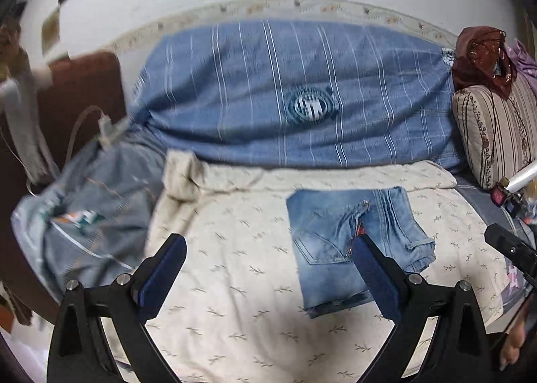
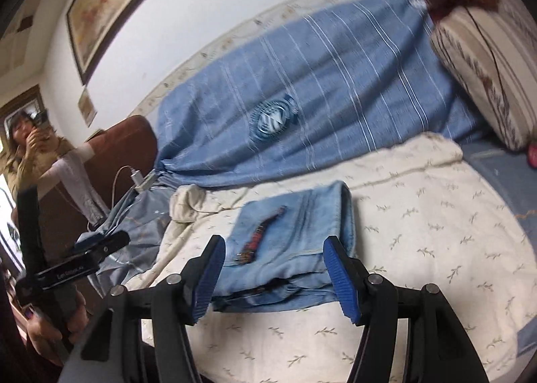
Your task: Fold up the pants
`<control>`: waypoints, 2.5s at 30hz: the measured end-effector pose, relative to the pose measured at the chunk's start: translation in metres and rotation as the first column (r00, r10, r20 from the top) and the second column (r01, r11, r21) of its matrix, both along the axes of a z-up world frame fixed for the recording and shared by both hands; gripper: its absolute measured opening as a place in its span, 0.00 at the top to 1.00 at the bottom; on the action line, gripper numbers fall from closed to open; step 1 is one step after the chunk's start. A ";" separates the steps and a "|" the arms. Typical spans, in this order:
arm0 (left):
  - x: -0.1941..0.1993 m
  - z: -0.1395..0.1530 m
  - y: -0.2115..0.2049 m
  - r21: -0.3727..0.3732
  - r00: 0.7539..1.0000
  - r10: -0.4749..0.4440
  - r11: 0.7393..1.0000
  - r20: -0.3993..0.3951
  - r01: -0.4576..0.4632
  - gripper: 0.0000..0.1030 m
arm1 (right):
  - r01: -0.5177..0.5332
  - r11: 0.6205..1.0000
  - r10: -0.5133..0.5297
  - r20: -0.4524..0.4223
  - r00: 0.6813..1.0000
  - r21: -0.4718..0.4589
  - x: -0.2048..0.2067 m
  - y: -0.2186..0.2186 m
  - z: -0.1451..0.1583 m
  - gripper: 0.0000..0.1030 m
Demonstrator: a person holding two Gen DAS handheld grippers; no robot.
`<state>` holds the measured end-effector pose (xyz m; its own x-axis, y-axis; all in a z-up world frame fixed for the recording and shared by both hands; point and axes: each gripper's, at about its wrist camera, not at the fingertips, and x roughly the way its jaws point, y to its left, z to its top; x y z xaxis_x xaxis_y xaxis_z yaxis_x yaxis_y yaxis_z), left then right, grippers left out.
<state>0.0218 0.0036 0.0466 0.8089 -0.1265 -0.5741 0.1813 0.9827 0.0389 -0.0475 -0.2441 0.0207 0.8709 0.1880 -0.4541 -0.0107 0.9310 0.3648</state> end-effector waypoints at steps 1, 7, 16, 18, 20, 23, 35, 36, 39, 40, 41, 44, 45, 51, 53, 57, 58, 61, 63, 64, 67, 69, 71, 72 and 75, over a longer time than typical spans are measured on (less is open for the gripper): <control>-0.005 0.005 0.001 0.002 1.000 0.003 1.000 0.012 -0.003 0.04 | -0.001 1.000 0.002 0.015 1.000 -0.016 -0.005 0.005 0.007 0.38; -0.032 0.033 0.007 0.014 0.996 0.035 0.999 0.086 -0.036 0.03 | 0.005 0.998 0.001 0.107 0.994 -0.055 -0.034 0.024 0.044 0.35; -0.063 0.060 0.012 0.029 0.976 0.089 0.995 0.197 -0.096 0.00 | 0.059 0.993 -0.037 0.206 0.978 -0.102 -0.068 0.042 0.080 0.29; -0.066 0.063 0.012 0.031 0.975 0.090 0.995 0.202 -0.099 0.00 | 0.067 0.992 -0.043 0.205 0.978 -0.112 -0.070 0.046 0.084 0.29; -0.071 0.065 0.011 0.039 0.972 0.098 0.993 0.211 -0.109 0.00 | 0.068 0.991 -0.043 0.207 0.977 -0.114 -0.073 0.049 0.085 0.29; -0.076 0.068 0.010 0.056 0.967 0.112 0.990 0.227 -0.128 0.00 | 0.057 0.992 -0.033 0.205 0.978 -0.114 -0.074 0.052 0.085 0.29; -0.079 0.074 0.015 0.046 0.963 0.132 0.988 0.234 -0.146 0.00 | 0.034 0.988 -0.005 0.186 0.983 -0.151 -0.069 0.063 0.078 0.29; -0.079 0.074 0.015 0.045 0.963 0.133 0.988 0.234 -0.147 0.00 | 0.032 0.987 -0.003 0.183 0.983 -0.154 -0.068 0.064 0.077 0.29; -0.079 0.075 0.016 0.042 0.962 0.135 0.988 0.236 -0.149 0.00 | 0.026 0.987 0.003 0.178 0.984 -0.160 -0.067 0.066 0.076 0.29; -0.079 0.075 0.017 0.040 0.963 0.135 0.988 0.235 -0.149 0.00 | 0.025 0.986 0.005 0.176 0.984 -0.164 -0.066 0.067 0.076 0.29; -0.079 0.075 0.017 0.038 0.963 0.137 0.988 0.234 -0.150 0.00 | 0.025 0.985 0.005 0.174 0.985 -0.172 -0.065 0.068 0.076 0.29; -0.080 0.076 0.019 0.031 0.962 0.141 0.988 0.234 -0.152 0.00 | 0.028 0.981 0.005 0.170 0.985 -0.192 -0.065 0.072 0.075 0.29; -0.080 0.077 0.019 0.028 0.962 0.141 0.988 0.234 -0.152 0.00 | 0.029 0.980 0.005 0.169 0.986 -0.198 -0.065 0.073 0.075 0.29; -0.087 0.082 0.020 0.019 0.957 0.143 0.988 0.252 -0.153 0.00 | 0.030 0.971 0.010 0.166 0.986 -0.237 -0.065 0.082 0.074 0.29; -0.089 0.084 0.020 0.016 0.955 0.145 0.988 0.257 -0.154 0.00 | 0.033 0.968 0.009 0.166 0.986 -0.247 -0.065 0.084 0.074 0.28; -0.091 0.086 0.021 0.010 0.952 0.152 0.987 0.265 -0.160 0.00 | 0.033 0.964 0.012 0.168 0.986 -0.264 -0.066 0.086 0.074 0.28; -0.091 0.086 0.022 0.009 0.952 0.153 0.987 0.265 -0.161 0.00 | 0.032 0.964 0.013 0.169 0.986 -0.263 -0.066 0.087 0.074 0.28; -0.091 0.086 0.022 0.010 0.952 0.156 0.986 0.265 -0.164 0.00 | 0.034 0.965 0.011 0.169 0.985 -0.262 -0.067 0.086 0.074 0.28; -0.092 0.086 0.021 0.011 0.951 0.157 0.986 0.265 -0.165 0.00 | 0.038 0.965 0.007 0.172 0.985 -0.261 -0.067 0.086 0.075 0.28; -0.092 0.086 0.021 0.011 0.951 0.156 0.986 0.265 -0.165 0.00 | 0.040 0.965 0.006 0.172 0.985 -0.260 -0.068 0.086 0.075 0.28; -0.092 0.086 0.021 0.011 0.952 0.157 0.986 0.264 -0.166 0.00 | 0.043 0.965 0.003 0.175 0.985 -0.257 -0.068 0.086 0.076 0.28; -0.092 0.086 0.021 0.012 0.952 0.158 0.986 0.264 -0.167 0.00 | 0.044 0.966 0.002 0.176 0.984 -0.255 -0.068 0.086 0.076 0.28; -0.091 0.085 0.021 0.013 0.952 0.158 0.986 0.261 -0.167 0.00 | 0.045 0.966 0.000 0.175 0.985 -0.255 -0.069 0.085 0.076 0.28; -0.092 0.085 0.020 0.013 0.952 0.158 0.986 0.261 -0.168 0.00 | 0.047 0.966 -0.002 0.175 0.985 -0.254 -0.069 0.085 0.076 0.28; -0.092 0.084 0.020 0.015 0.952 0.159 0.986 0.260 -0.169 0.00 | 0.048 0.967 -0.003 0.174 0.985 -0.252 -0.069 0.085 0.076 0.28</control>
<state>-0.0701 0.0234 0.1310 0.9375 0.0374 -0.3461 -0.0032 0.9951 0.0989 -0.1165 -0.1589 0.0963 0.9427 0.0624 -0.3279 -0.0271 0.9934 0.1112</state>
